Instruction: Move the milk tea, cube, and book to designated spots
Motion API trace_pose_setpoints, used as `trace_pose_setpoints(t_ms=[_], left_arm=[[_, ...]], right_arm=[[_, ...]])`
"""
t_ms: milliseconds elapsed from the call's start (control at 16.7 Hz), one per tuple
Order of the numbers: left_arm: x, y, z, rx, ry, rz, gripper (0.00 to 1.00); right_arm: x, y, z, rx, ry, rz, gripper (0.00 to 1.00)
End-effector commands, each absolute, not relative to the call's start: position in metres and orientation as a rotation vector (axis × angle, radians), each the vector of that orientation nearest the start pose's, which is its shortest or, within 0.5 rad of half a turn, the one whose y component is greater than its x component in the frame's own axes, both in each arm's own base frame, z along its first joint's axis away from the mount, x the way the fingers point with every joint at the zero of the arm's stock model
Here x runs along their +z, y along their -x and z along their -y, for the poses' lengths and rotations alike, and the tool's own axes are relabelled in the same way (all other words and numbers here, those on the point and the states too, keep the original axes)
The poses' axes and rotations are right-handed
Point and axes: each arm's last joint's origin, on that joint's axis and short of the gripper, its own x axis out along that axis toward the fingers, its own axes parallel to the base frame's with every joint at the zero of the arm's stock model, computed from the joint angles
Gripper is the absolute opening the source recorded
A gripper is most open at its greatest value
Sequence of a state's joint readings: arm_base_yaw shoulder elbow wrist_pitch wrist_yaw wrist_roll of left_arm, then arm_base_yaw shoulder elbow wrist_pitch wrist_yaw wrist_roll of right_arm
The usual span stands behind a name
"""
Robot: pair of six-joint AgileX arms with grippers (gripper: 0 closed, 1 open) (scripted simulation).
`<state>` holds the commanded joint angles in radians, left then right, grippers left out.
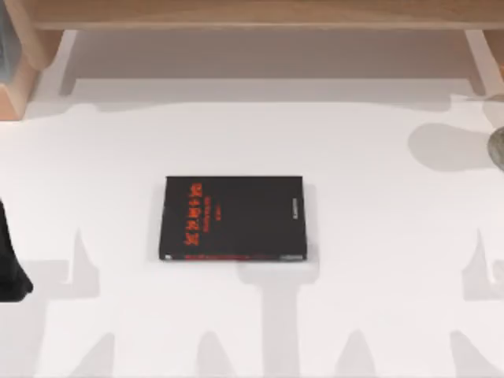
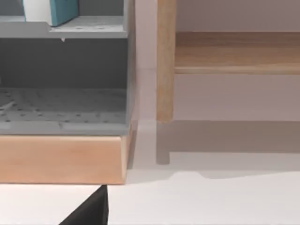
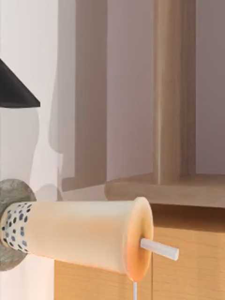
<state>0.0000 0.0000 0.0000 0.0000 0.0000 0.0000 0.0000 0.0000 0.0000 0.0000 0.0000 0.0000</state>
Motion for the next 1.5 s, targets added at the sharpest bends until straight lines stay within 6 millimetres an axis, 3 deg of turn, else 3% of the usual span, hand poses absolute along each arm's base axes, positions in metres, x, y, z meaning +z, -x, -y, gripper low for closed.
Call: trace_pose_setpoints(t_ms=[420,600,780,960,1140,1320,1500], left_arm=[[0.168,-0.106,0.001,-0.001,0.001,0.009,1.0],[0.199,-0.11,-0.002,-0.004,0.003,0.035,1.0],[0.243,-0.128,-0.007,-0.008,0.006,0.05,1.0],[0.286,-0.166,-0.018,-0.012,0.009,0.051,1.0],[0.317,-0.225,-0.039,-0.016,0.013,0.042,1.0],[0.324,-0.294,-0.069,-0.018,0.018,0.028,1.0],[0.307,-0.358,-0.105,-0.018,0.023,0.011,1.0]], right_arm=[[0.16,-0.106,0.001,0.0,0.0,0.0,1.0],[0.16,-0.106,0.001,0.0,0.0,0.0,1.0],[0.16,-0.106,0.001,0.0,0.0,0.0,1.0],[0.16,-0.106,0.001,0.0,0.0,0.0,1.0],[0.16,-0.106,0.001,0.0,0.0,0.0,1.0],[0.16,-0.106,0.001,0.0,0.0,0.0,1.0],[0.16,-0.106,0.001,0.0,0.0,0.0,1.0]])
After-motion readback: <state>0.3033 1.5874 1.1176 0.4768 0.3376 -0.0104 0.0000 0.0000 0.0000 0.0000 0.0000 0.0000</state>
